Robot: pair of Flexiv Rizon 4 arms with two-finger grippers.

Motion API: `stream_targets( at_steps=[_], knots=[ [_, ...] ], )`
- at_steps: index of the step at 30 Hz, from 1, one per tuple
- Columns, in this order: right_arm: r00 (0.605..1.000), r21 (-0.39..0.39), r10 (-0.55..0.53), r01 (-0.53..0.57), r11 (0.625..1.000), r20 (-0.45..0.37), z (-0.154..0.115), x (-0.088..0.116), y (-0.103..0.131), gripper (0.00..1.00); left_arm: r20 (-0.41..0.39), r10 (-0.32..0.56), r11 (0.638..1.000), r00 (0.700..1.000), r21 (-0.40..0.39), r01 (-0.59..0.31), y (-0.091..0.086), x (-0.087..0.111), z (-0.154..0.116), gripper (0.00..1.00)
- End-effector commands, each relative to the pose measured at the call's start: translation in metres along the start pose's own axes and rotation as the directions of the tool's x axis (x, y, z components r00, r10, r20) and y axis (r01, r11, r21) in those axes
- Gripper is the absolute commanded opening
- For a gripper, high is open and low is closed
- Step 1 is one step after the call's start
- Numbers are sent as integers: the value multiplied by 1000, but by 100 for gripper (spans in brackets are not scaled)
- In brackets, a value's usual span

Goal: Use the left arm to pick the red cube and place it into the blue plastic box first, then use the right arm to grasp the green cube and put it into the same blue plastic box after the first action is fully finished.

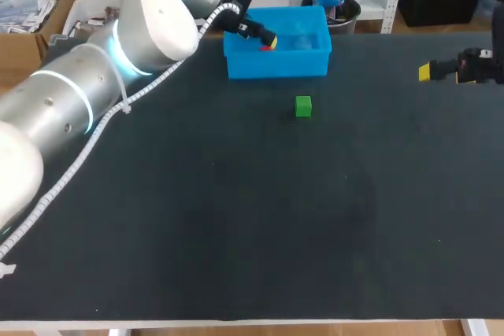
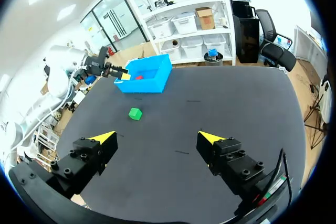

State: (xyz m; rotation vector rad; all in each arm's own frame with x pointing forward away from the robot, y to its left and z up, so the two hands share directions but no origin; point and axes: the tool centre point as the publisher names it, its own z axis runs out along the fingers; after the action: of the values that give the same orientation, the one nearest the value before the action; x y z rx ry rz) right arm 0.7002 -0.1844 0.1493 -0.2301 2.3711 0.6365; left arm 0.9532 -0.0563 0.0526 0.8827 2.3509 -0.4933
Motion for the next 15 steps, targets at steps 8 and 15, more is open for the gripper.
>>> stream_targets(
  at_steps=[8, 15],
  knots=[
    [1000, 1, 0, 0, 1000, -1, 0, 0, 0, 100, 1, 39, 999, 999, -25, -39, -6, -27, -33, 96],
    [1000, 1, 0, 0, 1000, -1, 0, 0, 0, 100, 45, 65, 997, 997, -48, -62, -15, -28, -71, 94]
  ],
)
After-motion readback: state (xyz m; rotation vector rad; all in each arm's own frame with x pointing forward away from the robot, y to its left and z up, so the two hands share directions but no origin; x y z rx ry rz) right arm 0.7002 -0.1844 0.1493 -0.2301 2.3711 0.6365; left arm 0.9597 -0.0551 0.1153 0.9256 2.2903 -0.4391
